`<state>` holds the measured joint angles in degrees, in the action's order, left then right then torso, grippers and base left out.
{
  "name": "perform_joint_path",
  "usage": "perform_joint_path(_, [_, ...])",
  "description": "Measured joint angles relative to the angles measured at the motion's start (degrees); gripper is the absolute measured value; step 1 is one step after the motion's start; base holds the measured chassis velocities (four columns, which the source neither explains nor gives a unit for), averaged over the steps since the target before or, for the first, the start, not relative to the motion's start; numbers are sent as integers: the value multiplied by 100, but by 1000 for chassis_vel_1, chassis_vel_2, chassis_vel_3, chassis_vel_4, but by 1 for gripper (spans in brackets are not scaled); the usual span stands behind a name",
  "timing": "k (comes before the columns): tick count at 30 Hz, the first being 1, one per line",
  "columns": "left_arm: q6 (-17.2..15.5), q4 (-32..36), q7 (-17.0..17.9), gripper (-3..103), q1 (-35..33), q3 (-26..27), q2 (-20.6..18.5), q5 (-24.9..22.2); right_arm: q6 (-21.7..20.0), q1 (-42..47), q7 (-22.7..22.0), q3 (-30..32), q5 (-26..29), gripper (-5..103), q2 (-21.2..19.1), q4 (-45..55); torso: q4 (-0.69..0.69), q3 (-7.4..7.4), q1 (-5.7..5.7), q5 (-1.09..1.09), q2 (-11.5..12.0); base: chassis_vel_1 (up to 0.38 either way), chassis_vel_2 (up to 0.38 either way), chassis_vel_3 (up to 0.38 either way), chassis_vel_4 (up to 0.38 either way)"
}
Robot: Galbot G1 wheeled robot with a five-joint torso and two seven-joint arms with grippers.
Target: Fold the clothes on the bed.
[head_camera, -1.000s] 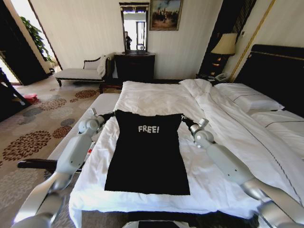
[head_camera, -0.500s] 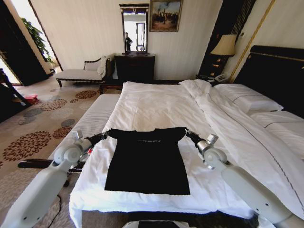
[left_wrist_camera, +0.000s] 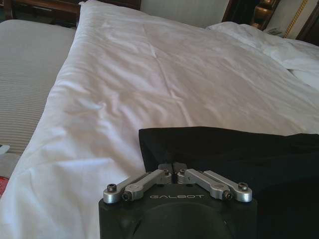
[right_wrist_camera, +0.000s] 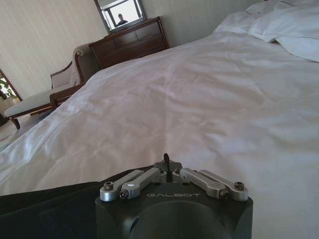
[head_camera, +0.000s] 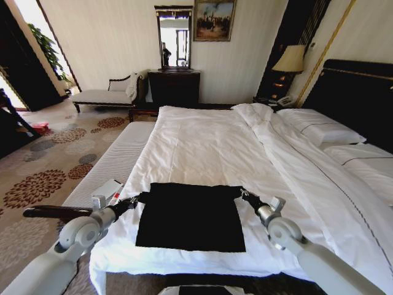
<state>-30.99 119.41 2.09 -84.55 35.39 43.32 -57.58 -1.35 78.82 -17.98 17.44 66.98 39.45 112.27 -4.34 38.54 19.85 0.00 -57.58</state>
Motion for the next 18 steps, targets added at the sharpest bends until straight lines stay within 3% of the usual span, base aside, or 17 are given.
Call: perform_joint_path(18, [-97,67,48,0,-394,104,27,453,33,261,-38,-113,-365,0,230,-124,3,1,1,0,1,0,0,0,0])
